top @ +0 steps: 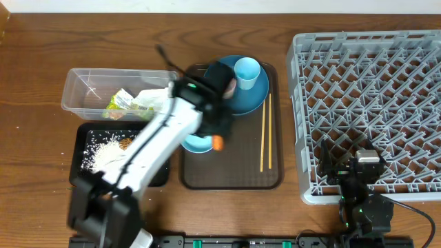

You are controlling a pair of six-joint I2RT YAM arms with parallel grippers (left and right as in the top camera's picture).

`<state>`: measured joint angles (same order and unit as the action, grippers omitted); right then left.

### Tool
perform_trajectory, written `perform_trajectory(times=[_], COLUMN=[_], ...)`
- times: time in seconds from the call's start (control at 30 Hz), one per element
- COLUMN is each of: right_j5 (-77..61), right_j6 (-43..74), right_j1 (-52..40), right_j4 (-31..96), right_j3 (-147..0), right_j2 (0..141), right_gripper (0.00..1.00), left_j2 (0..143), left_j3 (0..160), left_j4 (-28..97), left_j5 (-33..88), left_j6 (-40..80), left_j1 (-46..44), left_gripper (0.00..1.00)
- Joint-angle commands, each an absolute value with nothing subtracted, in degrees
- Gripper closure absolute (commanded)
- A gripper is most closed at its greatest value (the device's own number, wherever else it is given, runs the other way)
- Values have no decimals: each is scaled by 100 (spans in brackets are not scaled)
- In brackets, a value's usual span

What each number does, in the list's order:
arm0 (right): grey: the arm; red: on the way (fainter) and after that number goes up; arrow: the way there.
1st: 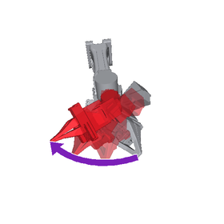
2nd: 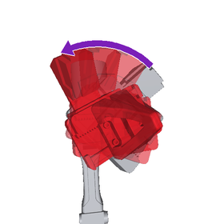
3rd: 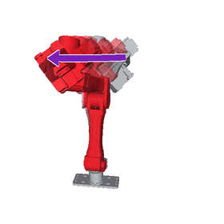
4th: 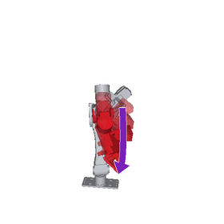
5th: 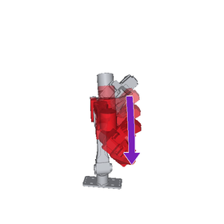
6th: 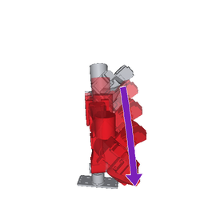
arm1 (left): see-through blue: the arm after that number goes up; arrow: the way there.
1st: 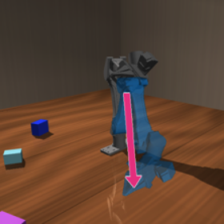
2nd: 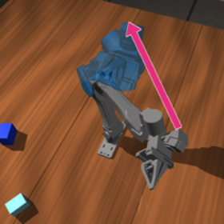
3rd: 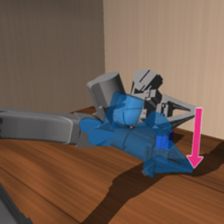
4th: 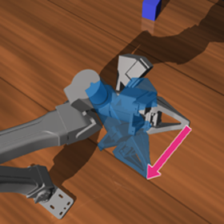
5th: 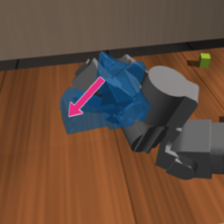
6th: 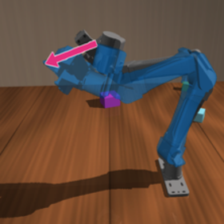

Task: Sort waste into correct bins and load items into the dishwasher rack
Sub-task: 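Carry the carrot left and drop it onto the black tray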

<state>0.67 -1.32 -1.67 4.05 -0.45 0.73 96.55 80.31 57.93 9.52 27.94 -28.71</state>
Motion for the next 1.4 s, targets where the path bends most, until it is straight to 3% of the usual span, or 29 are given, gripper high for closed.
perform_trajectory(times=[0.0,0.3,0.67,0.93,0.97,1.3,1.37], right_j5=[40,40,40,40,40,40,40], right_j6=[-178,-178,-178,-178,-176,-178,-178], right_j1=[-126,-126,-126,-126,-126,-126,-126], right_j4=[423,423,423,423,423,423,423], right_j3=[-32,-32,-32,-32,-32,-32,-32], right_j2=[54,54,54,54,54,54,54], right_gripper=[1,1,1,1,1,1,1], left_j2=[9303,9161,9161,9161,9161,9161,9161], left_j3=[8167,7964,7050,6027,5968,5931,5931], left_j4=[6027,6617,6512,5898,5881,5935,5966], left_j5=[854,331,274,311,325,342,342], left_j6=[2659,2982,4075,4086,4086,4082,4080], left_j1=[-2235,-526,1341,2202,2274,2495,2495], left_gripper=[87,87,86,83,78,68,48])
